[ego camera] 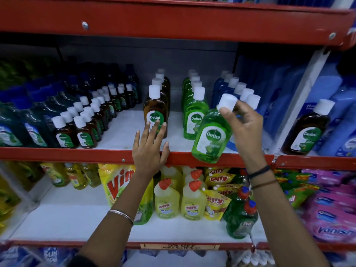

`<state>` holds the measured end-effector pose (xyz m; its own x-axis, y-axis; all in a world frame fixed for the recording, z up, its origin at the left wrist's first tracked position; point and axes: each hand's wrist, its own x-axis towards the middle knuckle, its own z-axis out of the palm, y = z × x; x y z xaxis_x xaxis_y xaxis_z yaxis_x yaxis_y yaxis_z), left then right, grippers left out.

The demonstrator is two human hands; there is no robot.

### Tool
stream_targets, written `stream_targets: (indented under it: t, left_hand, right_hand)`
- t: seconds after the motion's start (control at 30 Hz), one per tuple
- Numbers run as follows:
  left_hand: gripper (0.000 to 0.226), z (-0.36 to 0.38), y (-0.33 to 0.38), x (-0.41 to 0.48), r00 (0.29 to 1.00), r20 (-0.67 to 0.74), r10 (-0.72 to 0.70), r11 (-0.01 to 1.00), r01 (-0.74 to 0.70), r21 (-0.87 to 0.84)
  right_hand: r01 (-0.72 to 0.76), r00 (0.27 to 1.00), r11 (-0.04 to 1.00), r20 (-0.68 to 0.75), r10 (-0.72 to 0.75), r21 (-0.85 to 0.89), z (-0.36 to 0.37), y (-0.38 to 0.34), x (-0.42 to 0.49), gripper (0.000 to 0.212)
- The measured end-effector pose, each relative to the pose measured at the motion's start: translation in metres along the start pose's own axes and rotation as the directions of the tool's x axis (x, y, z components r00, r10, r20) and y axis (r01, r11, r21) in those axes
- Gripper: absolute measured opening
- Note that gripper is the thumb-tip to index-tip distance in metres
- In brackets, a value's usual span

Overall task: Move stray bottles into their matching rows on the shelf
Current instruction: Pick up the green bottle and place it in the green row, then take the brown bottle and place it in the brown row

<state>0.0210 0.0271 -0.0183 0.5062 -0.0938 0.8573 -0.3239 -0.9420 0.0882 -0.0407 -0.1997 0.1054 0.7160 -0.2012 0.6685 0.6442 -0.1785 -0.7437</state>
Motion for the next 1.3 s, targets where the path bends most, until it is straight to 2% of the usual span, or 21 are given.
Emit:
stream_targets:
  t: [0.13, 0.43, 0.77, 0.87, 0.97, 1.03, 1.13, 1.2, 1.23, 1.3]
  left_hand:
    - [0.052, 0.002, -0.001, -0.001, 1.000, -0.008, 0.003, 1.000, -0.003, 0.007]
    - [0.052, 0.002, -0.002, 0.000, 1.000, -0.006, 0.009, 1.000, -0.009, 0.019]
    - [0.053, -0.002, 0.001, 0.001, 1.000, 0.026, -0.014, 1.000, 0.014, 0.009]
    - [0.053, -0.003, 0.002, 0.001, 0.999, 0.028, -0.017, 1.000, 0.016, 0.003]
    - [0.052, -0.004, 0.002, -0.001, 1.000, 0.016, -0.020, 1.000, 0.020, 0.004]
    - [0.052, -0.003, 0.003, -0.001, 1.000, 0.009, -0.021, 1.000, 0.021, -0.001]
    - [0.052, -0.003, 0.004, -0.001, 1.000, 0.001, -0.024, 1.000, 0.024, -0.020]
    - [0.052, -0.003, 0.005, -0.001, 1.000, -0.003, -0.029, 0.999, 0.029, -0.026]
    - [0.052, -0.003, 0.005, -0.001, 0.999, -0.004, -0.032, 0.999, 0.032, -0.025]
    - [0.053, -0.004, 0.006, -0.001, 0.999, -0.005, -0.038, 0.999, 0.038, -0.021]
  right_hand:
    - [0.002, 1.000, 0.999, -0.018, -0.002, -0.045, 0.011, 0.009, 0.029, 0.028]
    - [-0.045, 0.997, 0.990, 0.061, 0.054, -0.132, 0.031, 0.045, 0.033, 0.030]
    - [-0.017, 0.995, 0.976, 0.093, 0.038, -0.217, 0.023, 0.039, 0.024, 0.040]
    - [0.016, 1.000, 0.978, 0.008, -0.015, -0.208, 0.000, 0.027, 0.016, 0.040]
    - [0.071, 0.984, 0.982, -0.150, -0.098, -0.174, -0.032, 0.015, 0.010, 0.028]
    - [0.106, 0.930, 0.980, -0.333, -0.158, -0.169, -0.059, 0.011, 0.013, 0.022]
    - [0.132, 0.784, 0.977, -0.585, -0.207, -0.168, -0.104, 0.010, 0.026, 0.015]
    - [0.102, 0.738, 0.969, -0.636, -0.226, -0.226, -0.132, 0.014, 0.034, 0.017]
    - [0.069, 0.741, 0.959, -0.629, -0.234, -0.276, -0.145, 0.017, 0.037, 0.023]
    - [-0.030, 0.802, 0.930, -0.564, -0.196, -0.366, -0.168, 0.027, 0.044, 0.039]
